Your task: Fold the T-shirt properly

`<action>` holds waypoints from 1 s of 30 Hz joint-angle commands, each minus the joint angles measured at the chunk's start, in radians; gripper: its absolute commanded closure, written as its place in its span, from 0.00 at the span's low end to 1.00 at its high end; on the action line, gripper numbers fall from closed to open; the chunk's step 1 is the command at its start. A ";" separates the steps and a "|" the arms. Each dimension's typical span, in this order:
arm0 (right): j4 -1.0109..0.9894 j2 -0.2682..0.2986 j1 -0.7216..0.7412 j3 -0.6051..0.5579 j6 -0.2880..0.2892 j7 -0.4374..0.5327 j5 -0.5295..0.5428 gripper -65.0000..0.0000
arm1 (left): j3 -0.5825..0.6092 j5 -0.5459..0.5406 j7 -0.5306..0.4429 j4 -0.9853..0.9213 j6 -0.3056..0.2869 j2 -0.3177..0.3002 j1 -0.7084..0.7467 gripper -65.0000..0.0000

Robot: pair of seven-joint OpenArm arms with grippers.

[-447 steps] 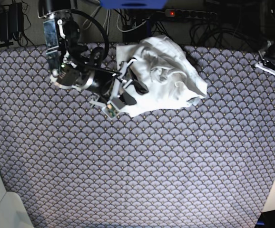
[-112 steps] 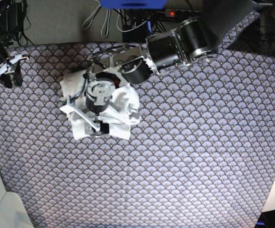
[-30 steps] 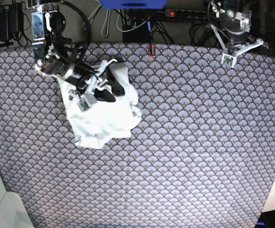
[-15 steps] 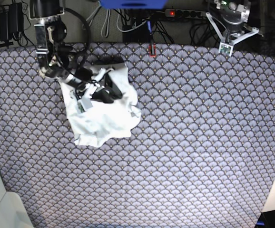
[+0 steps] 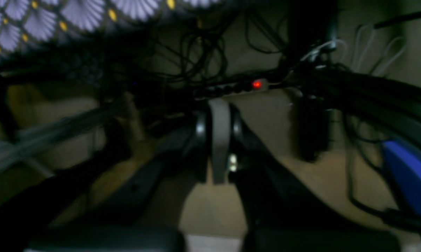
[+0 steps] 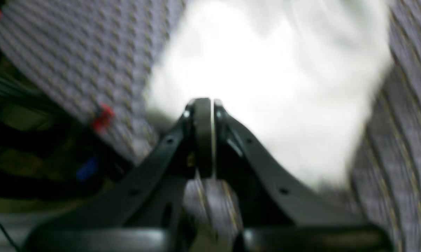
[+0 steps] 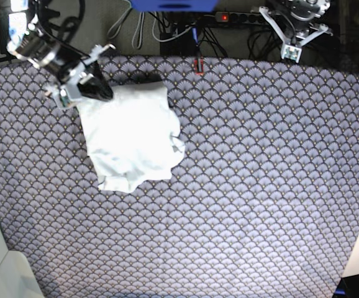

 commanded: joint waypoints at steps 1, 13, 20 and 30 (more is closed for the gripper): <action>0.017 0.008 -0.023 0.031 0.007 0.027 0.022 1.00 | -0.004 -0.026 -0.005 0.002 0.005 -0.010 0.007 1.00; -0.214 0.002 -0.208 0.206 0.007 0.031 0.020 1.00 | 0.052 -0.113 -0.120 -0.339 0.005 -0.022 -0.081 1.00; -0.424 0.002 -0.208 0.201 0.007 0.120 0.019 1.00 | 0.130 -0.116 -0.281 -0.612 0.005 -0.024 -0.186 1.00; -0.981 -0.040 -0.042 0.208 0.007 0.465 -0.302 1.00 | 0.173 -0.118 -0.386 -0.928 0.003 -0.015 -0.378 1.00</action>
